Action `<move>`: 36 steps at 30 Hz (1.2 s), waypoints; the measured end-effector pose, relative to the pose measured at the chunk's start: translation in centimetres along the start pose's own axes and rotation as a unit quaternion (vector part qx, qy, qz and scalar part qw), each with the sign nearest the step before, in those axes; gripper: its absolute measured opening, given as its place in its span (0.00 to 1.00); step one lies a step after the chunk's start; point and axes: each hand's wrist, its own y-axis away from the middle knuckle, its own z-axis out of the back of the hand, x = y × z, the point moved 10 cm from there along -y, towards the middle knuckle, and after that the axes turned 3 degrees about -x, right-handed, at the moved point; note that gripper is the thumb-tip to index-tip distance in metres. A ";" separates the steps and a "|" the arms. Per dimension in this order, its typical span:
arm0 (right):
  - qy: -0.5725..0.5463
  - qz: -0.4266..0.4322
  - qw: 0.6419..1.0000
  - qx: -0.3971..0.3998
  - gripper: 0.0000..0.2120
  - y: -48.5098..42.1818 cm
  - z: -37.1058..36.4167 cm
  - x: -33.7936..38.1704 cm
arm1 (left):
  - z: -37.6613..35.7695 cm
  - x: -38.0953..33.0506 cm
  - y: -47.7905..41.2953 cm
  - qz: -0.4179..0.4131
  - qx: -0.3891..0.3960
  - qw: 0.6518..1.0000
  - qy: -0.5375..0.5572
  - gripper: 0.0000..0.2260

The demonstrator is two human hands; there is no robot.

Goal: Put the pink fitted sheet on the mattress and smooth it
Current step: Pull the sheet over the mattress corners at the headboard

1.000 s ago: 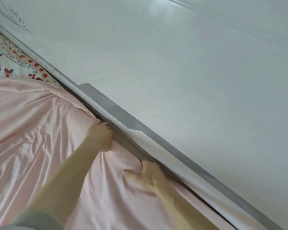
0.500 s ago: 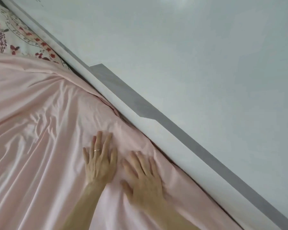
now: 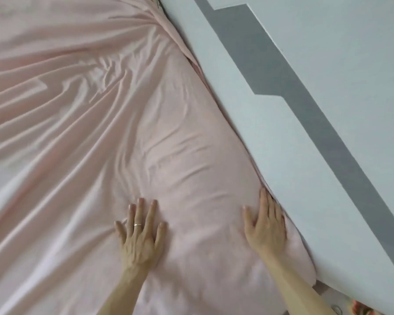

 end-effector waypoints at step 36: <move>-0.037 0.108 0.986 0.125 0.28 23.1 2.0 2.9 | -6.1 13.5 36.6 0.516 -0.150 0.827 0.166 0.32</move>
